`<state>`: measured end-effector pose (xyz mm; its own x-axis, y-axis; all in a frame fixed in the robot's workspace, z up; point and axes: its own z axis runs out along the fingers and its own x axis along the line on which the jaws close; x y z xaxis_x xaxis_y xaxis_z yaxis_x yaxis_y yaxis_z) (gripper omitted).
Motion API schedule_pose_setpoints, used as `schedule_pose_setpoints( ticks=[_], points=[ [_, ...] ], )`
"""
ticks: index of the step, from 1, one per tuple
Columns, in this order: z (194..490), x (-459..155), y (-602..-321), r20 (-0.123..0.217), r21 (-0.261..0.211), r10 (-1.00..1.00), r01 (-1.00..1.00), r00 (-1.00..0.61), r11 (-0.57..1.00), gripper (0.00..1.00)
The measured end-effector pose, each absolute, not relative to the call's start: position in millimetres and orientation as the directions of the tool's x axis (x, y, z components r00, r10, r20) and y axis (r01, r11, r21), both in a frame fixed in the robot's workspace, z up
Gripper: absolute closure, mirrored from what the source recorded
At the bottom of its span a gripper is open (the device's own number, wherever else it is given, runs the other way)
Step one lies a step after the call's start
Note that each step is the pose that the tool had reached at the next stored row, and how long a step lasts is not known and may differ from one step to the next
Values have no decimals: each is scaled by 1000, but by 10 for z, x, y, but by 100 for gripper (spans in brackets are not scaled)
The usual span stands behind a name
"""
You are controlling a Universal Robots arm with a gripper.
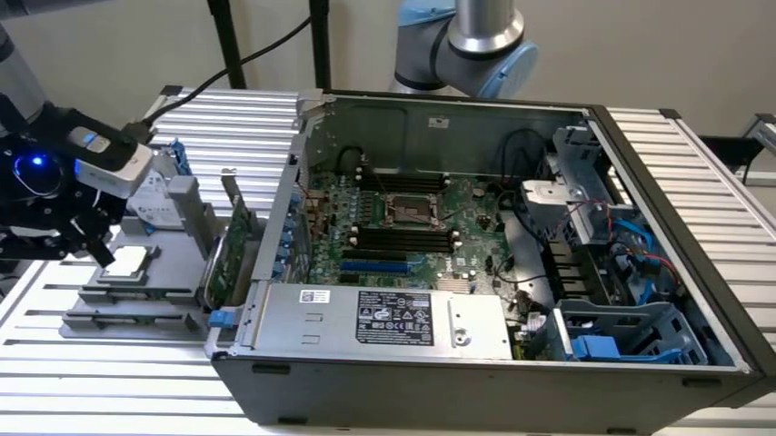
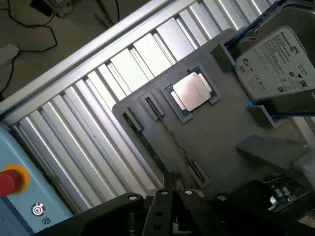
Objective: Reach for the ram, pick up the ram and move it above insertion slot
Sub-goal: 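Pick up the ram and move it above insertion slot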
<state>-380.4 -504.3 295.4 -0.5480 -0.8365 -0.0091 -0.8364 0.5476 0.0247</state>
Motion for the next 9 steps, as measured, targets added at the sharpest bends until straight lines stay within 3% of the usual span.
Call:
schedule_pose_setpoints(
  ticks=[9],
  points=[
    [2902,-3804,-5043,-9,25,-914,-914,-405,405,89]
  ],
)
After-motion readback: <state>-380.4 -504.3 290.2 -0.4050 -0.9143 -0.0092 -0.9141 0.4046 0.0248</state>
